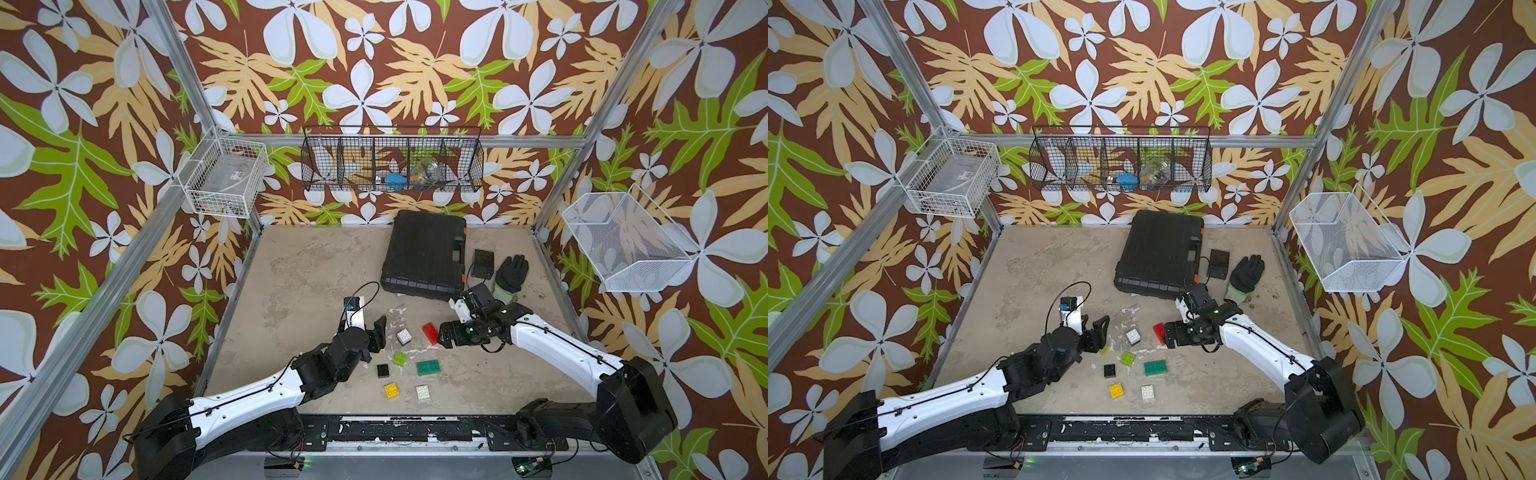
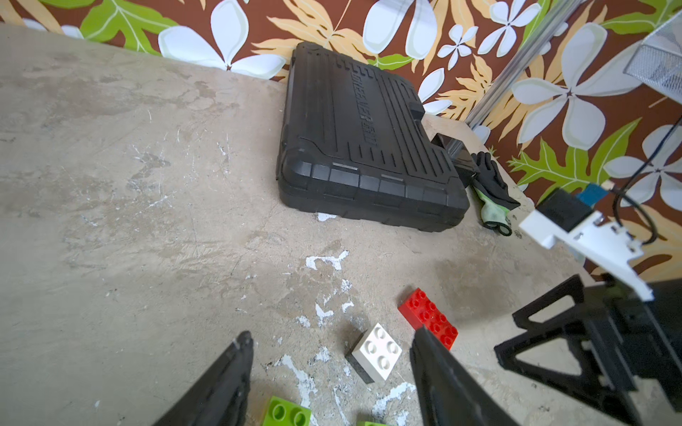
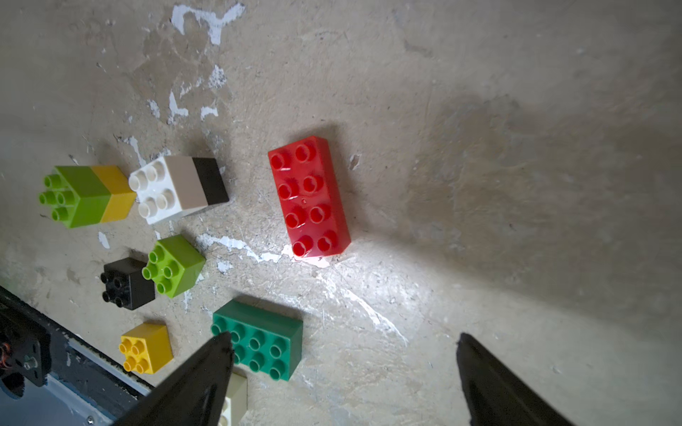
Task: Assemble a giraffe with lego
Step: Pick up the lego brick from the center of the board.
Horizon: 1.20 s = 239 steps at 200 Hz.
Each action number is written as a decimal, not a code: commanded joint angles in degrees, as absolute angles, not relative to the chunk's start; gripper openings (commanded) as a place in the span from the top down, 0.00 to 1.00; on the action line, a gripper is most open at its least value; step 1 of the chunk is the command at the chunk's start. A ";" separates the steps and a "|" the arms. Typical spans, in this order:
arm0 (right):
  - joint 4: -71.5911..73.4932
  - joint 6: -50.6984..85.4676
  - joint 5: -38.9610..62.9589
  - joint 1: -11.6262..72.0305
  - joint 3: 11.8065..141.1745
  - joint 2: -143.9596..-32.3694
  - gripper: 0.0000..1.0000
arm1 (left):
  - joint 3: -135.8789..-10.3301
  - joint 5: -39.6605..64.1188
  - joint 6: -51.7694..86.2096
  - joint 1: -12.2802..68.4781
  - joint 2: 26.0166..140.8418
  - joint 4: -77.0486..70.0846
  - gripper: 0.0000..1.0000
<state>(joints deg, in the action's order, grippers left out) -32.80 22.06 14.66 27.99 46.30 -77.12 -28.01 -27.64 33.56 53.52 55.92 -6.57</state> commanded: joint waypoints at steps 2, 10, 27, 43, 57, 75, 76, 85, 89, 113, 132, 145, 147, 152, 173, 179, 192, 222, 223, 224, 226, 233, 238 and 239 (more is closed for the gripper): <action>-30.40 18.87 14.67 29.54 47.28 -80.36 0.04 | -29.43 -17.73 36.21 50.47 55.24 -0.04 0.29; -30.28 17.87 14.52 30.05 48.10 -82.28 0.05 | -29.86 -16.66 36.22 49.79 55.20 1.04 0.29; -29.74 16.02 13.56 30.24 49.45 -85.32 0.06 | -30.49 -16.05 36.11 49.01 54.65 3.55 0.29; -28.50 14.62 13.10 30.23 50.19 -87.15 0.08 | -30.42 -15.97 35.95 48.30 53.44 5.30 0.29; -27.81 13.73 13.11 30.32 51.26 -89.52 0.11 | -30.25 -16.27 36.21 47.70 51.86 6.85 0.29; -26.76 12.87 12.70 30.41 52.50 -92.31 0.14 | -29.67 -15.90 36.85 46.47 50.04 8.56 0.29; -26.65 12.81 12.68 30.41 52.53 -92.38 0.14 | -29.64 -15.86 36.88 46.39 49.98 8.63 0.29; -26.24 12.34 12.60 30.42 53.25 -93.72 0.16 | -29.25 -15.76 37.25 45.85 49.26 9.32 0.29; -26.14 12.11 12.56 30.45 53.61 -94.27 0.17 | -29.10 -15.73 37.46 45.60 49.01 9.60 0.29; -25.84 10.67 12.82 30.60 55.65 -97.21 0.22 | -28.74 -15.07 38.05 44.20 48.43 11.12 0.29; -25.37 9.94 13.19 30.67 56.32 -98.97 0.31 | -28.74 -15.03 38.02 43.30 48.52 11.94 0.29; -25.05 9.67 13.58 30.68 56.51 -99.81 0.37 | -28.74 -14.56 37.84 42.49 48.52 11.95 0.29; -25.05 9.60 13.61 30.74 56.58 -99.90 0.38 | -28.74 -14.58 37.87 42.40 48.56 11.89 0.29; -25.05 9.50 13.77 30.76 56.64 -100.24 0.40 | -28.83 -14.44 37.75 42.13 48.57 12.03 0.29; -25.05 9.12 13.58 30.82 56.43 -100.63 0.48 | -29.15 -13.98 37.55 40.93 48.95 12.28 0.29; -25.13 8.94 13.56 30.85 56.26 -100.63 0.51 | -29.16 -13.83 37.57 40.64 49.02 12.29 0.29; -25.38 8.64 13.42 30.87 55.78 -100.57 0.54 | -29.19 -13.39 37.36 40.10 49.14 12.26 0.29; -25.83 7.79 11.48 32.02 54.43 -99.63 0.54 | -29.65 -8.83 36.74 38.44 50.92 12.79 0.29; -25.92 7.76 11.37 32.09 54.37 -99.56 0.54 | -29.68 -8.68 36.78 38.43 51.04 12.90 0.29; -25.97 7.70 11.22 32.17 54.34 -99.48 0.54 | -29.74 -8.47 36.76 38.42 51.18 13.00 0.29; -26.07 7.66 11.04 32.30 54.26 -99.42 0.54 | -29.82 -8.16 36.85 38.37 51.47 13.14 0.29; -26.36 7.32 10.13 33.09 54.07 -99.25 0.53 | -29.88 -6.94 37.09 38.32 52.53 13.60 0.30; -26.59 7.06 9.42 33.60 53.91 -99.15 0.53 | -29.84 -5.93 37.41 38.32 53.23 13.79 0.31; -26.66 7.05 9.28 33.68 53.90 -99.14 0.53 | -29.78 -5.64 37.43 38.32 53.38 13.80 0.31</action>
<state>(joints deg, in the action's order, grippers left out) -21.17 8.29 10.76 31.97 54.98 -98.96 -29.34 -11.03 37.47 38.70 51.05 12.23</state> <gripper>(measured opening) 0.462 0.709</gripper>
